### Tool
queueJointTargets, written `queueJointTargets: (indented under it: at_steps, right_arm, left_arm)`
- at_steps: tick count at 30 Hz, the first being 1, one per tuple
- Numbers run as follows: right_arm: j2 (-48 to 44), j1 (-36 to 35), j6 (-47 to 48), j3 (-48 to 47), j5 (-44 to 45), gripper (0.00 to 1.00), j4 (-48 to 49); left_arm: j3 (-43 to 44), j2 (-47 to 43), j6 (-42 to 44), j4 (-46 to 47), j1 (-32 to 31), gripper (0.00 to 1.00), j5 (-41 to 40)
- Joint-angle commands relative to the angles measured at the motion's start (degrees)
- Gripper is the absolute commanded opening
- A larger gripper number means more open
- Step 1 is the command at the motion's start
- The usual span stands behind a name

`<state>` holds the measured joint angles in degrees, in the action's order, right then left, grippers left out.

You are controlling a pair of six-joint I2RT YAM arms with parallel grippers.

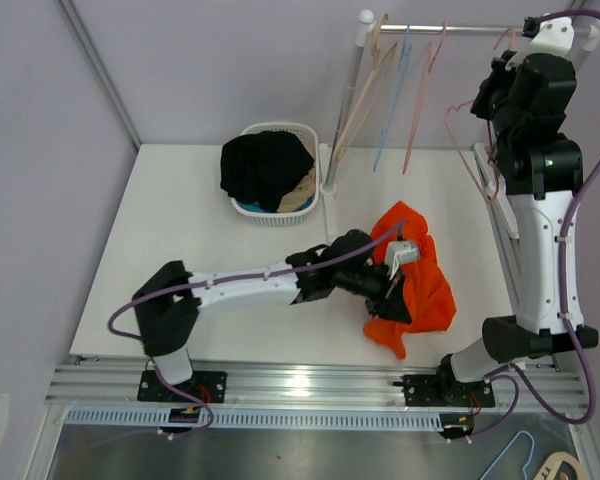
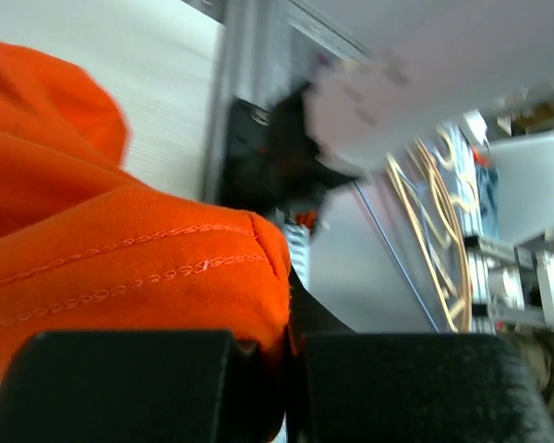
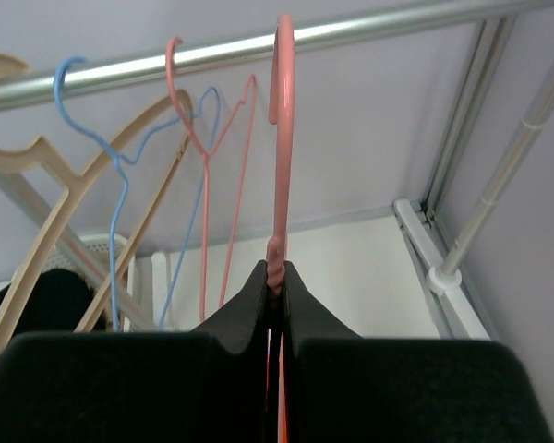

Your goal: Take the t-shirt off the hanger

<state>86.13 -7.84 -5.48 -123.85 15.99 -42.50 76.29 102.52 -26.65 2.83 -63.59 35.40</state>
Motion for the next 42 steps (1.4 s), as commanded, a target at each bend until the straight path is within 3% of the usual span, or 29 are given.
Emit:
queueJointTargets:
  at_steps: [1, 5, 9, 12, 13, 15, 16, 19, 26, 32, 33, 35, 39, 42]
  right_arm:
    - [2.89, 2.12, 2.05, -5.86, -3.58, 0.0, 8.66]
    - [8.78, 6.24, 0.48, -10.96, -11.82, 0.0, 11.2]
    - [14.31, 12.74, -3.83, -13.6, -22.56, 0.0, 15.85]
    - [17.66, 15.21, -7.87, -17.81, -29.07, 0.0, 16.31]
    - [18.63, 16.18, -8.58, -18.78, -30.22, 0.0, 16.31]
    - [20.57, 16.62, -9.29, -19.32, -31.8, 0.0, 17.62]
    - [21.09, 16.89, -9.46, -19.23, -32.42, 0.0, 18.67]
    - [23.03, 17.15, -9.9, -19.76, -34.35, 0.0, 20.08]
    - [27.77, 18.21, -11.31, -23.36, -37.96, 0.0, 21.05]
    - [30.15, 18.03, -12.02, -22.66, -39.01, 0.0, 21.67]
    - [30.41, 17.77, -11.75, -22.4, -38.93, 0.0, 21.76]
    - [30.68, 16.98, -10.62, -21.18, -37.88, 0.0, 21.5]
    - [29.8, 14.96, -8.59, -17.13, -35.77, 0.0, 23.07]
    - [30.33, 14.25, -8.67, -16.86, -35.76, 0.0, 23.17]
  left_arm:
    - [-5.97, -12.14, 5.21, 5.17, -1.79, 0.01, 0.55]
    - [-8.44, -19.52, 4.94, -2.27, 0.48, 0.01, -2.52]
    - [-3.71, -26.22, 5.65, -12.05, 11.6, 0.01, -6.29]
    - [3.05, -24.58, 4.33, -16.87, 19.36, 0.01, -6.92]
    - [10.03, -23.52, 4.42, -17.68, 23.56, 0.01, -8.14]
    - [14.91, -20.45, 5.82, -18.56, 26.75, 0.01, -11.04]
    - [23.38, -19.04, 7.13, -19.96, 29.72, 0.01, -12.88]
    - [38.0, -12.1, 7.41, -20.85, 36.33, 0.01, -13.17]
    - [60.77, 3.2, 3.9, -10.24, 47.15, 0.01, -8.51]
    - [64.68, 15.48, -5.24, 3.48, 54.01, 0.01, -7.98]
    - [68.86, 17.61, -5.68, 4.89, 54.45, 0.02, -8.06]
    - [70.65, 21.13, -6.04, 4.64, 54.45, 0.04, -8.41]
    - [65.15, 25.18, -8.33, 6.4, 53.75, 0.02, -5.87]
    - [62.22, 27.54, -7.28, 0.71, 52.79, 0.01, -7.44]
